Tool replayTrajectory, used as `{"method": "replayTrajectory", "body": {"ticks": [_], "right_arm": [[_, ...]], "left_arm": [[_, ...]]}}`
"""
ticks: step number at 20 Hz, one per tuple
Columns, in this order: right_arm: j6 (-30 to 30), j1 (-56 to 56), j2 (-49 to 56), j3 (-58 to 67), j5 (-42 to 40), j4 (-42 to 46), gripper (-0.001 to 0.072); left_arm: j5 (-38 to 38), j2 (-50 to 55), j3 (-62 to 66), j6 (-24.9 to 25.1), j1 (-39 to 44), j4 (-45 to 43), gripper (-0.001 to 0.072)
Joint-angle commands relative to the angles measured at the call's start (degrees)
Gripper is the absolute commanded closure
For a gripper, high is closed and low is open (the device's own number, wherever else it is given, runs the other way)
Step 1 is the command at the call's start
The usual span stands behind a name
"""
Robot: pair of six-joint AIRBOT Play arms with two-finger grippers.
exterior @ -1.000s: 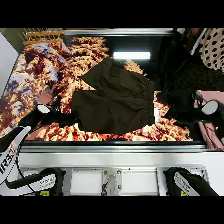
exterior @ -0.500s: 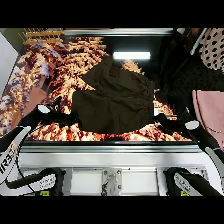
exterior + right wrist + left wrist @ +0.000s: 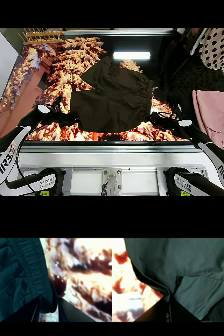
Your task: Fold the clothes and pants, and hang the long-sleeved shirts on hangers.
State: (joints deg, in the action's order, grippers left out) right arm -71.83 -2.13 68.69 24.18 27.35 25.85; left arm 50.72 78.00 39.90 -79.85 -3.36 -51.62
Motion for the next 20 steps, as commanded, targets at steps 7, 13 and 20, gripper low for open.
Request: {"method": "replayTrajectory", "body": {"ticks": [7,13,20], "right_arm": [[4.83,0.37,0.17,1.31,1.64,-0.22,0.0697],[4.13,-2.82,-10.03,20.52,17.05,16.85,0.0699],[-6.05,-3.52,-28.24,48.15,33.05,22.23,0.0699]], "left_arm": [[-0.31,0.02,0.04,-0.02,-0.02,0.0,0.0703],[4.79,-12.39,16.28,-0.07,-7.28,-1.2,0.0703],[6.12,-35.15,45.0,-0.09,-9.6,-1.27,0.0703]]}}
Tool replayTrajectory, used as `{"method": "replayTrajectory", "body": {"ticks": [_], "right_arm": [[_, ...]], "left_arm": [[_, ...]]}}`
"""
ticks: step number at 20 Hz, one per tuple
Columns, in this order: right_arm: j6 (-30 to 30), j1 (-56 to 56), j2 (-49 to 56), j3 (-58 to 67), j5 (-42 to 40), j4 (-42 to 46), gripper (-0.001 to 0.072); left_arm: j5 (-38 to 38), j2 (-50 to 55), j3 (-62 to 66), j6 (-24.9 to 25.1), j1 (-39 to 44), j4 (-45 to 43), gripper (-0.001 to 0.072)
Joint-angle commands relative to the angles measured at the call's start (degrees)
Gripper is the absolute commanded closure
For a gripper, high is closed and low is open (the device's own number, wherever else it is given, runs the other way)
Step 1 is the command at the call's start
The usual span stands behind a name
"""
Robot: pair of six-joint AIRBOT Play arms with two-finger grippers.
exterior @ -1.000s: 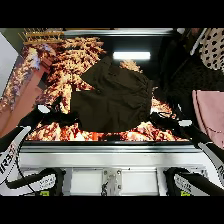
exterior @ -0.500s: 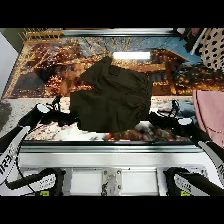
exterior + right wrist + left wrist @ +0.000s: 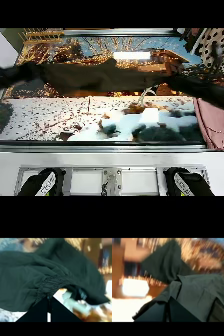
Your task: Fold the clothes and pants, and hang the long-sleeved shirts on hangers.
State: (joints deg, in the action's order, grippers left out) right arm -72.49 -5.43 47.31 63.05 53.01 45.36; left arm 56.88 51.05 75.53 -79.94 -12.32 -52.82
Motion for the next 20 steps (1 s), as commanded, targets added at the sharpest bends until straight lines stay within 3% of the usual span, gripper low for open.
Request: {"method": "replayTrajectory", "body": {"ticks": [1,7,13,15,20], "right_arm": [[-7.39,-0.22,-9.57,11.1,8.85,2.8,0.0699],[-25.94,-0.22,-22.82,14.84,18.23,14.99,0.07],[-44.57,-0.2,-19.76,15.85,34.1,16.37,0.0699],[-44.57,-0.17,-13.22,15.76,38.23,16.17,0.0699],[-32.85,-0.2,11.19,15.69,36.06,17.35,0.0699]], "left_arm": [[-0.15,-11.06,11.56,-0.02,-0.63,-0.13,0.0703],[-3.02,-18.91,20.87,-3.37,-0.66,-0.07,0.0704],[3.56,-2.93,25.99,-6.12,-0.61,0.44,0.0704],[4.24,6.43,26.01,-6.43,1.49,0.35,0.0703],[5.73,33.33,31.63,-7.08,9.44,0.35,0.0703]]}}
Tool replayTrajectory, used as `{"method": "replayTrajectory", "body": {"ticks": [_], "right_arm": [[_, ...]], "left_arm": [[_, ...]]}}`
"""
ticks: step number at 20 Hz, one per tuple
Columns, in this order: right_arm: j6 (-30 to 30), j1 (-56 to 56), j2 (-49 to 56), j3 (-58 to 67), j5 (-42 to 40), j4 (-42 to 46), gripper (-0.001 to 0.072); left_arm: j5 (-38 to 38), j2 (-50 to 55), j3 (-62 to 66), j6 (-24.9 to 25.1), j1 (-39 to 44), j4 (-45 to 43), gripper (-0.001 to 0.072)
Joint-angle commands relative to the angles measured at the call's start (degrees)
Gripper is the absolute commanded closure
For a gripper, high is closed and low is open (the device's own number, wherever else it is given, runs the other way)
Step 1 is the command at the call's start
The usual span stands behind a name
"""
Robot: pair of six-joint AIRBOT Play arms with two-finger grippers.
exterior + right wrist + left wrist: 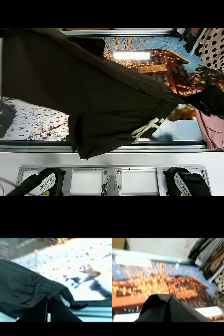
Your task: Fold the clothes and pants, and hang the long-sleeved shirts on hangers.
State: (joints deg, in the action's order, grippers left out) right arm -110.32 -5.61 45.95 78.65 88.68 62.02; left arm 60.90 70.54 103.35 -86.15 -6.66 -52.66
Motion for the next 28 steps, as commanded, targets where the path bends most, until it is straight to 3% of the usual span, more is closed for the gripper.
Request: {"method": "replayTrajectory", "body": {"ticks": [1,4,8,11,14,17,23,28], "right_arm": [[5.81,-0.02,17.16,0.13,-2.49,1.7,0.0699],[7.8,-0.02,27.98,1.18,-13.0,2.03,0.07],[8.61,0.02,32.76,1.79,-21.27,3.67,0.0699],[9.07,0.04,32.52,1.79,-22.36,6.54,0.0699],[13.86,1.2,31.67,1.55,-19.61,9.86,0.0699],[14.6,4.28,29.03,-2.91,-18.38,16.39,0.0699],[14.51,7.63,23.67,-19.71,-19.21,16.87,0.0699],[14.34,9.64,22.77,-29.99,-29.81,16.87,0.0699]], "left_arm": [[2.03,18.47,6.91,-0.85,4.98,0.15,0.0703],[0.35,28.3,15.45,-0.87,7.5,0.13,0.0704],[-6.14,29.14,11.91,-0.9,7.06,0.2,0.0703],[-1.95,28.87,10.4,-0.83,5.49,0.13,0.0703],[5.03,26.95,8.96,-0.81,4.76,-3.72,0.0704],[2.97,17.94,-5.7,-0.81,4.76,-10.64,0.0704],[-6.93,0.74,-44.22,1.73,2.4,-10.73,0.0703],[-13.16,-2.43,-62.01,2.45,2.21,-10.6,0.0703]]}}
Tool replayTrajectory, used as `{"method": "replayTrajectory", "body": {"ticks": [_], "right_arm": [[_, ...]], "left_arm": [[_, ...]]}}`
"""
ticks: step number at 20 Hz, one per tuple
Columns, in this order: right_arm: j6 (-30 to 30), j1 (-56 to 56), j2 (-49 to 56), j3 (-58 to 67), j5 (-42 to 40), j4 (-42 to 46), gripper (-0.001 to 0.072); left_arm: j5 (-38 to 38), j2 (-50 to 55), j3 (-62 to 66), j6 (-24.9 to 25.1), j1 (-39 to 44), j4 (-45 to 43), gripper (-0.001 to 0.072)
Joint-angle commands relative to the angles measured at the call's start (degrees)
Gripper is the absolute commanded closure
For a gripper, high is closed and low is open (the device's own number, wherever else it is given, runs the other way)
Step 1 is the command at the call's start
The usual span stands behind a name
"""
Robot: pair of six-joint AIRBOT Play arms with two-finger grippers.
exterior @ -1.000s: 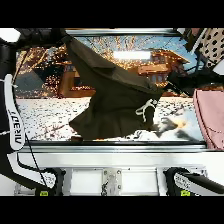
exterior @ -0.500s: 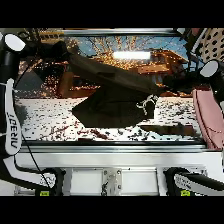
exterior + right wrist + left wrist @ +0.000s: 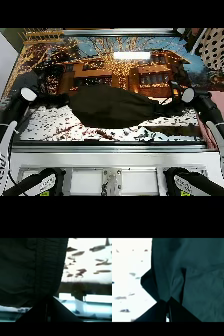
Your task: Fold the clothes and pants, and hang the long-sleeved shirts on hangers.
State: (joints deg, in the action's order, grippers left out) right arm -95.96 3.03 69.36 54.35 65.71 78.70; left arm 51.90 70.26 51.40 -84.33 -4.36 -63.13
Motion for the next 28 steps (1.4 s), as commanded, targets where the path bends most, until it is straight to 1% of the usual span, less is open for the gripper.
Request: {"method": "replayTrajectory", "body": {"ticks": [1,3,4,9,10,11,12,13,14,17,18,19,21,22,25,28], "right_arm": [[0.0,0.98,-0.63,-7.34,-11.26,0.24,0.0699],[-0.02,1.01,-0.42,-9.38,-18.05,-0.07,0.0698],[-0.02,1.01,0.15,-9.66,-19.85,-0.28,0.0698],[0.0,1.03,3.91,-9.73,-20.55,-1.05,0.0697],[0.0,1.01,4.04,-9.73,-20.55,-1.75,0.0694],[0.04,0.96,3.91,-9.66,-20.72,-2.71,0.0683],[0.07,0.87,3.45,-9.33,-20.72,-3.28,0.0532],[0.5,0.74,2.56,-8.28,-20.15,-3.48,0.0207],[1.49,0.33,1.31,-6.75,-18.58,-3.48,0.0051],[7.19,-4.94,-1.92,-0.37,-9.75,-3.56,0.0051],[10.27,-8.07,-1.7,1.42,-6.56,-5.03,0.0051],[13.81,-11.3,-1.05,2.29,-4.28,-7.82,0.0051],[21.22,-17.9,2.4,2.45,-1.22,-16.57,0.0051],[23.98,-20.37,4.87,2.45,-0.59,-19.93,0.0051],[31.8,-23.8,13.29,2.49,-0.55,-29.59,0.0051],[40.06,-23.17,21.42,2.54,-0.76,-38.91,0.0051]], "left_arm": [[-5.33,-2.08,-12.26,0.61,0.33,-0.13,0.0703],[-7.78,-2.1,-15.45,0.57,1.01,0.22,0.0703],[-8.9,-2.1,-16.46,0.57,1.27,0.22,0.0703],[-10.54,-2.1,-18.6,0.57,3.19,0.17,0.0703],[-10.47,-2.1,-18.58,0.57,3.19,0.17,0.0615],[-10.4,-2.14,-18.49,0.22,3.17,0.37,0.0293],[-9.62,-2.54,-17.81,-0.11,2.95,0.15,0.0176],[-8.37,-3.61,-16.48,-0.09,2.29,0.15,0.0177],[-7.5,-5.35,-15.1,-0.07,1.55,0.11,0.0178],[-3.3,-12.46,-10.4,-0.11,-1.44,0.17,0.0178],[-2.14,-14.62,-9.4,-0.11,-1.88,0.17,0.0179],[-1.92,-16.9,-8.98,-0.13,-1.92,0.17,0.0202],[-1.99,-20.24,-9.03,-0.13,-1.29,0.26,0.0676],[-2.05,-21.29,-9.03,-0.42,-0.35,0.26,0.0702],[-2.03,-22.25,-9.03,-1.22,4.33,0.24,0.0702],[-2.64,-19.82,-9.01,-3.17,9.99,0.24,0.0703]]}}
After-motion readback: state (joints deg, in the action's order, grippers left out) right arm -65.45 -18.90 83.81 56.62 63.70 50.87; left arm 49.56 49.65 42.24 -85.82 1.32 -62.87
